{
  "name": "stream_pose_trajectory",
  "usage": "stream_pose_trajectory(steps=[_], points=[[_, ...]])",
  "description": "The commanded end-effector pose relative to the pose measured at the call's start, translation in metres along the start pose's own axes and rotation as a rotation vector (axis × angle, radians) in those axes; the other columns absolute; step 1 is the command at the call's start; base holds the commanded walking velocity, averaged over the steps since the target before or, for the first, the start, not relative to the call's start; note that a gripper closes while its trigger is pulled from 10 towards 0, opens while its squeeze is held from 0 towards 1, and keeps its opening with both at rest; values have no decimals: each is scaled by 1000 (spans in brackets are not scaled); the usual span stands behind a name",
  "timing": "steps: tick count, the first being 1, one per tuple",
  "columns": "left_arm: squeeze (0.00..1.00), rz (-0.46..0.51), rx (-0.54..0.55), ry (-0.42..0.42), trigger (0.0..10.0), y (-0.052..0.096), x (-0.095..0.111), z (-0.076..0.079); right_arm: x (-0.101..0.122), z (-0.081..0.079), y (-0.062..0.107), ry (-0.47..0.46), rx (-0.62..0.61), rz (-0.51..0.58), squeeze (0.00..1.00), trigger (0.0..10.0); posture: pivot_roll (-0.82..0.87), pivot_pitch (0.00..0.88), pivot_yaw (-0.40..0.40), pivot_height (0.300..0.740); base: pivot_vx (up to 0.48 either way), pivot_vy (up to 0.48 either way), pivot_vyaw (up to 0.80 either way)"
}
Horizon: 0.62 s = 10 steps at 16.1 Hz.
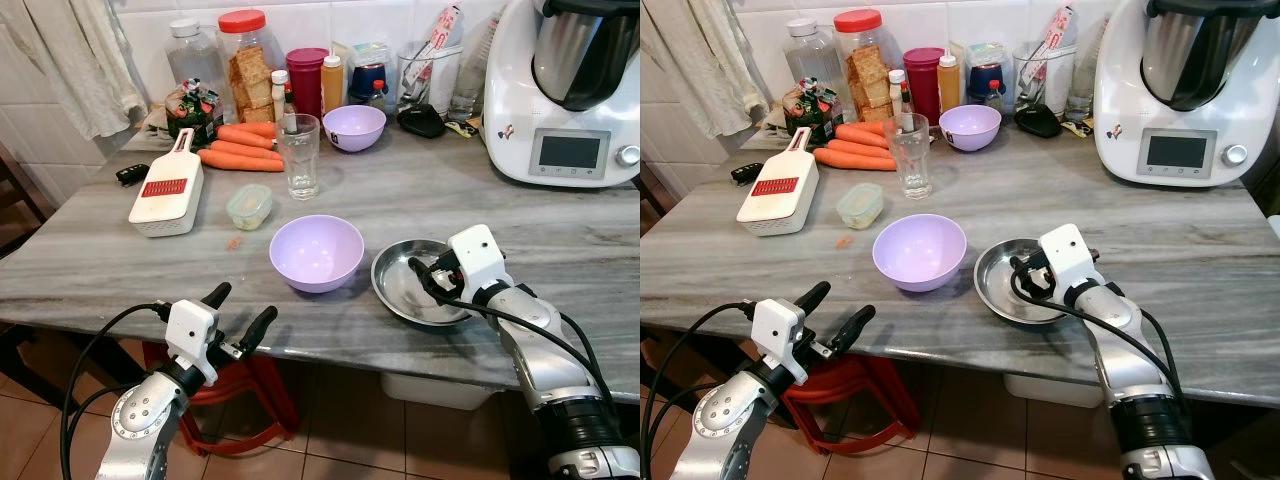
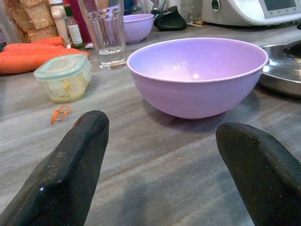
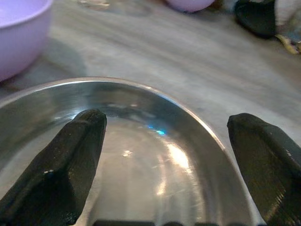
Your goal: Setting the table
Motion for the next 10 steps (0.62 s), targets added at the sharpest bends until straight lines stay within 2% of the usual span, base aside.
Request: stream_pose_trajectory(steps=[1, 10], points=[[0, -15, 12, 2, 10000, 3, -5, -3, 5, -7, 0, -7, 41, 10, 1000, 10000, -42, 12, 98, 740, 0, 0, 0], [0, -10, 9, 7, 10000, 1, -6, 0, 14, -41, -6, -62, 192, 3, 1000, 10000, -39, 11, 96, 740, 0, 0, 0]])
Point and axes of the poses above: a point about 5 cm out from each wrist's last joint towards the gripper, its own y axis pointing back from the gripper into the wrist, its own x axis along the axis of the wrist's last joint, z = x × y, the point moved 6 cm from there along -y, pointing out of the wrist towards the gripper, and after that the axes turned 10 degrees about y, right-handed, at the moved point
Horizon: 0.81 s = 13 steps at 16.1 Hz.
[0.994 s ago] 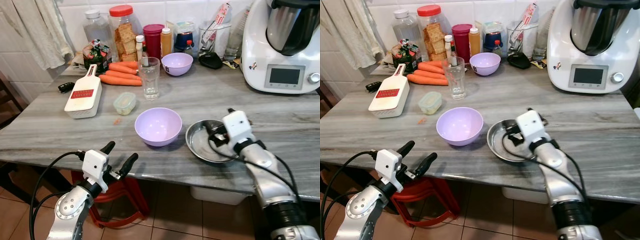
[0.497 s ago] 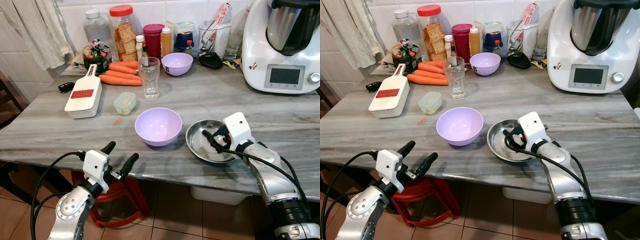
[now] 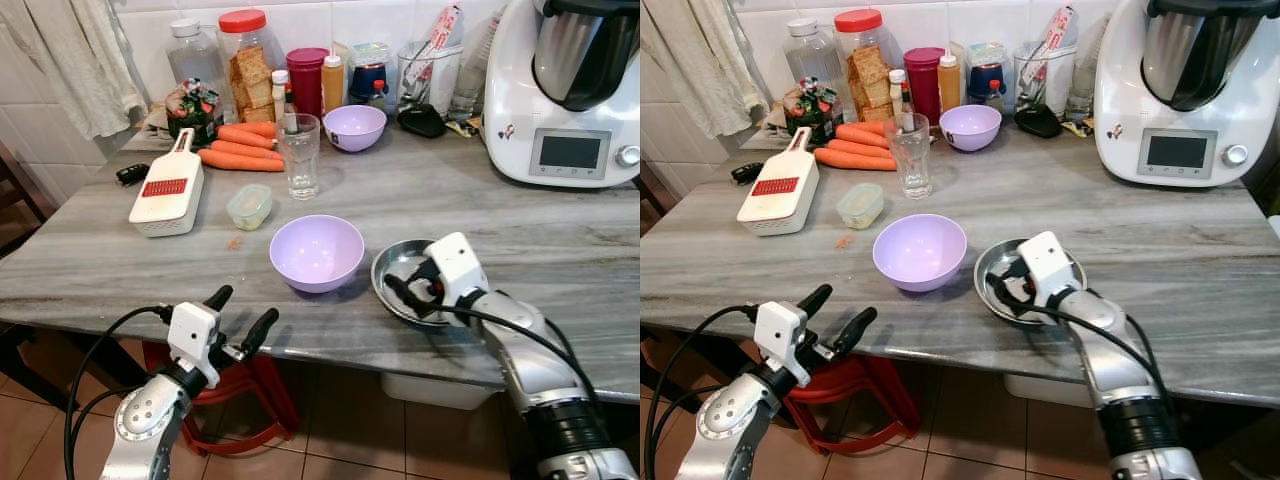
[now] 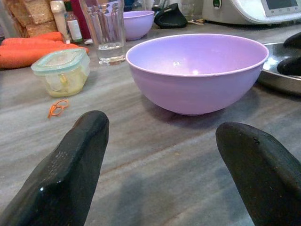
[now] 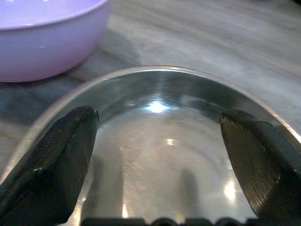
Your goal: Setting the table
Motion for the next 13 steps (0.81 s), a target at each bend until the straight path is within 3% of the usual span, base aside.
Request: stream_pose_trajectory(steps=[1, 13], points=[[0, -5, 4, -8, 10000, 1, -1, -1, 11, -5, -4, 7, 25, 21, 1000, 10000, -38, 11, 96, 740, 0, 0, 0], [0, -4, 10, -5, 10000, 2, -1, 0, 27, -26, -25, -27, 89, 54, 988, 10000, -22, 14, 87, 740, 0, 0, 0]])
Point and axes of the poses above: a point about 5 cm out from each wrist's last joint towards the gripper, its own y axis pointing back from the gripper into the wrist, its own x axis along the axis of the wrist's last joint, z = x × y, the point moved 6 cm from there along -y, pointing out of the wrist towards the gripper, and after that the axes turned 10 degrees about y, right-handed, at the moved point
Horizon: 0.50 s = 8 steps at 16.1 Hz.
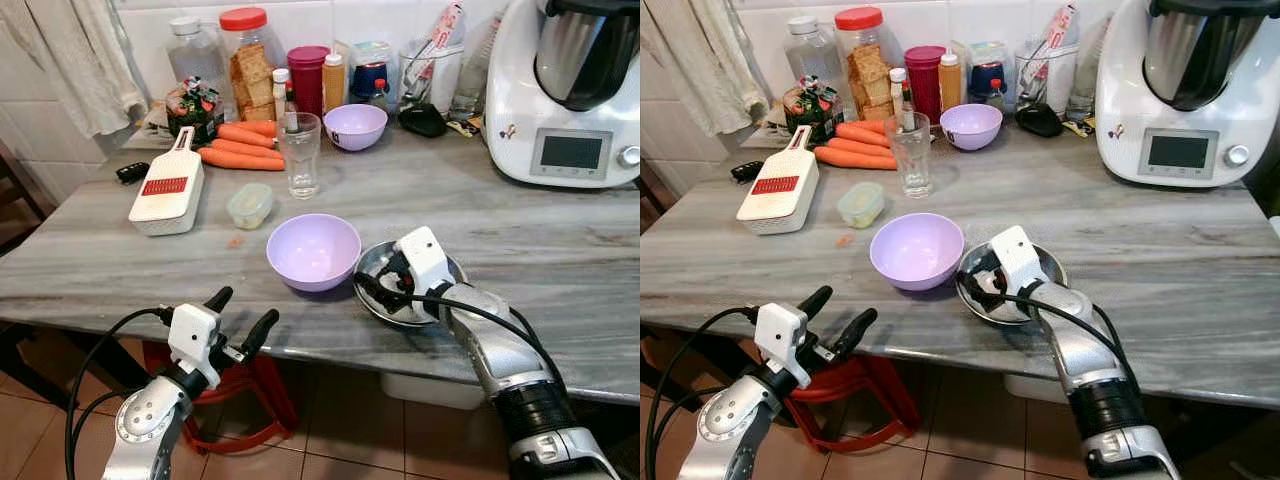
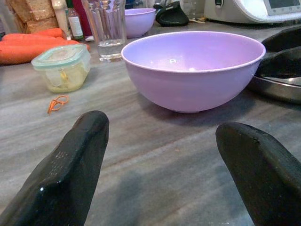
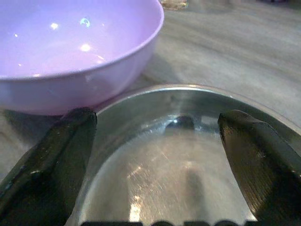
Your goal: Setting the table
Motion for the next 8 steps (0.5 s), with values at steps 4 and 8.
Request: stream_pose_trajectory(steps=[4, 8], points=[[0, -4, 3, -13, 10000, 1, 1, -1, 8, 3, -3, 5, -21, 36, 933, 10000, -23, 14, 91, 740, 0, 0, 0], [0, 2, 15, -21, 10000, 0, 3, -5, 20, 24, 18, 17, -151, 133, 380, 10000, -26, 7, 92, 740, 0, 0, 0]])
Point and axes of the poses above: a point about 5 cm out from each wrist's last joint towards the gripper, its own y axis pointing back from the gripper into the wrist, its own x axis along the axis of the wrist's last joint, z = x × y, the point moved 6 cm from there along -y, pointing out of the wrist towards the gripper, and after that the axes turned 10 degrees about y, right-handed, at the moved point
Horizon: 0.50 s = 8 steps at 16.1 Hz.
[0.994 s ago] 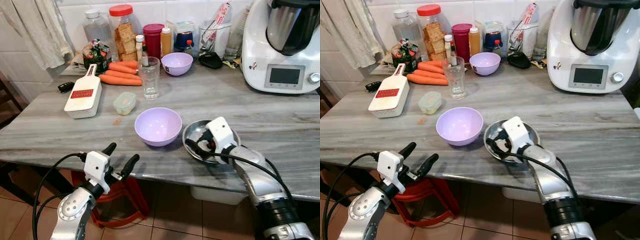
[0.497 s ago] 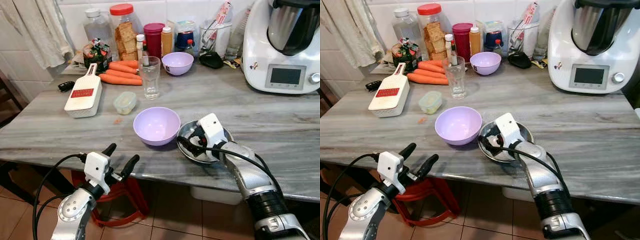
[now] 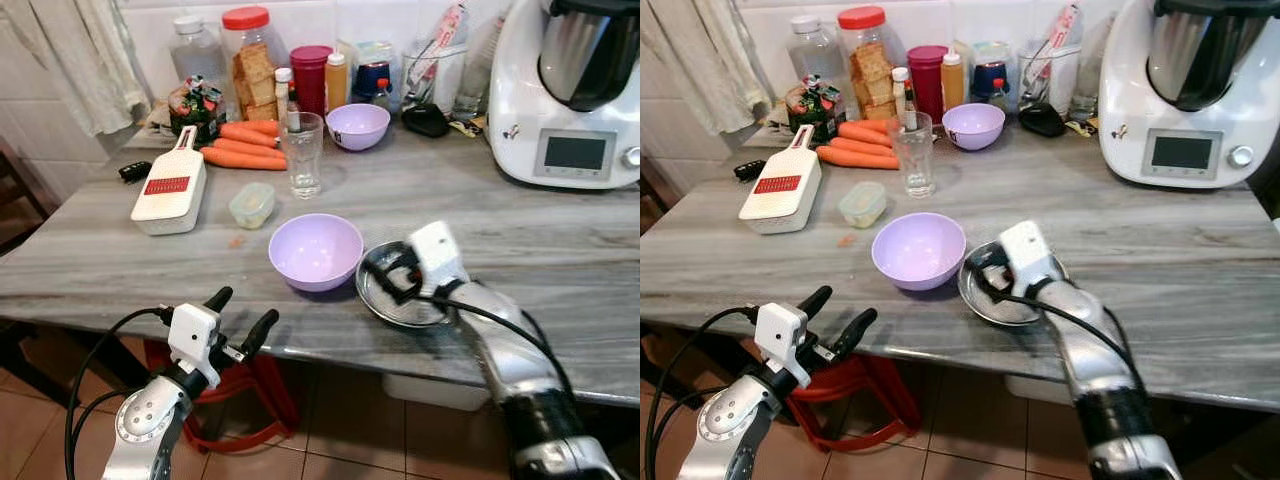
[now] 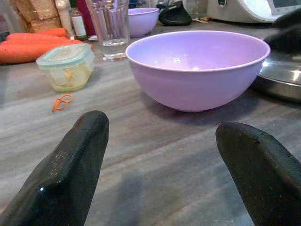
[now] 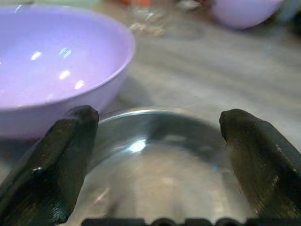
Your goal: Setting the table
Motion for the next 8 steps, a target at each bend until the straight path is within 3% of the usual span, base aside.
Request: stream_pose_trajectory(steps=[1, 8], points=[[0, 2, 13, -18, 10000, 0, 2, -5, 10, 9, 6, -5, -60, 52, 0, 10000, -29, 3, 91, 740, 0, 0, 0], [0, 23, 63, -1, 10000, 3, 5, -11, 1, 18, 54, -71, -310, 127, 0, 10000, -62, 0, 97, 740, 0, 0, 0]])
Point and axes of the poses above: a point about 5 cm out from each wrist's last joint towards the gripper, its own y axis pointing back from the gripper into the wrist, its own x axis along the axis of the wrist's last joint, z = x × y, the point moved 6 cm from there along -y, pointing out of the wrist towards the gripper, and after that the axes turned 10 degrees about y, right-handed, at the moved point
